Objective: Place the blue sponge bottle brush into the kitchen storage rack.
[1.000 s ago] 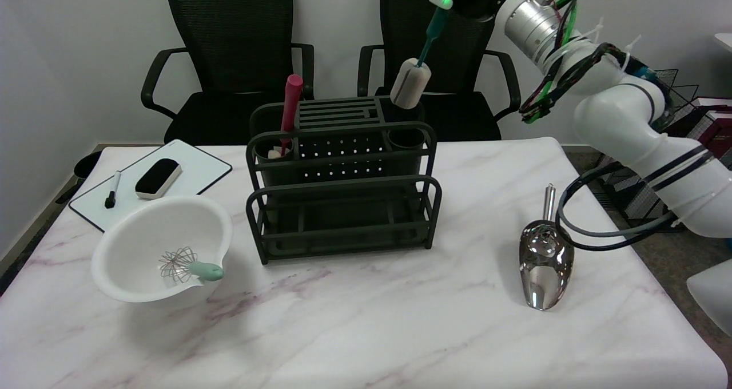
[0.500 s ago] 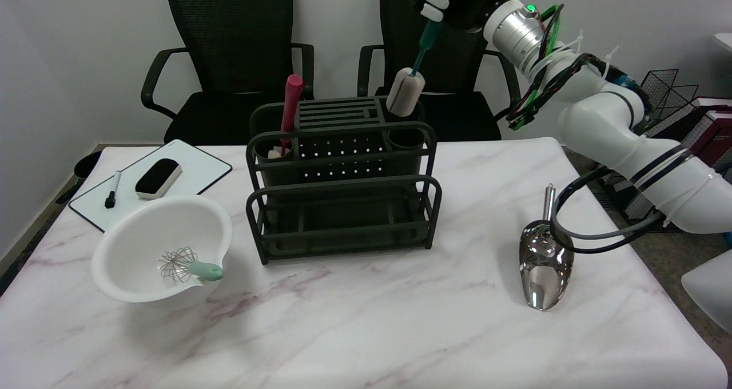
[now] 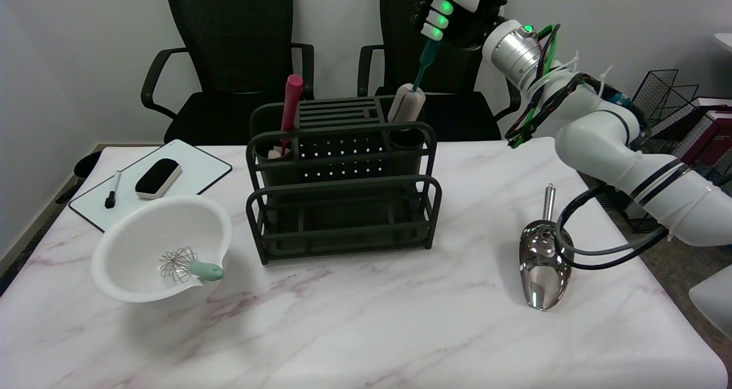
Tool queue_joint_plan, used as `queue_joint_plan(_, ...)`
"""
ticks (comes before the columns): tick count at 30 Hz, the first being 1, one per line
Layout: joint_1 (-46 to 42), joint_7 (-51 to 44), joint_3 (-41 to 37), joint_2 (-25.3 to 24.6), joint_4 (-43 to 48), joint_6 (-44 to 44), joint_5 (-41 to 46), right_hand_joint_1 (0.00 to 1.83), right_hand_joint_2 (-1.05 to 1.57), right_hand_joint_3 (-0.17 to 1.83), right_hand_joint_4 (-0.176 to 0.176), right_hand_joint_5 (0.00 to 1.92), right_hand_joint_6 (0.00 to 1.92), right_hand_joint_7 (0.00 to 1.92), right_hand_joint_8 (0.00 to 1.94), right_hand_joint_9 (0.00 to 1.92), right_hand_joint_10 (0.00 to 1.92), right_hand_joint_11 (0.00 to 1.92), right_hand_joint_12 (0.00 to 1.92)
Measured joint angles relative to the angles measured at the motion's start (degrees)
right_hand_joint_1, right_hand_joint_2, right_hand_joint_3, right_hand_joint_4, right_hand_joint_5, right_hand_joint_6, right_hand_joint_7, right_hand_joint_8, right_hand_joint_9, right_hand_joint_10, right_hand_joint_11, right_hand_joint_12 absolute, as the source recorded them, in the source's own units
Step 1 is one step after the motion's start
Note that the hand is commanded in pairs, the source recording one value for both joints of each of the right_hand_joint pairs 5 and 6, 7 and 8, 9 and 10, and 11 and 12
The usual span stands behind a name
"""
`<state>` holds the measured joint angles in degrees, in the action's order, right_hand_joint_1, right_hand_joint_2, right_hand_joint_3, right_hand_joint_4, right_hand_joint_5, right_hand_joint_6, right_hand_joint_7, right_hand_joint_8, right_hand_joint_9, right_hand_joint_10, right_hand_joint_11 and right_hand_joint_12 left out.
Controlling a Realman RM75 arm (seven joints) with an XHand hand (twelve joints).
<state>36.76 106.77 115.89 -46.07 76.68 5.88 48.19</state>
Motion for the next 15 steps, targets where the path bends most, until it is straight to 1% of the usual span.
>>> queue_joint_plan(15,-1.2,0.0,0.5,-0.6,-2.5,1.2,-0.1,1.01,1.57,0.32,0.0,1.92,1.92,1.92,1.92,1.92,1.92,1.92,1.92)
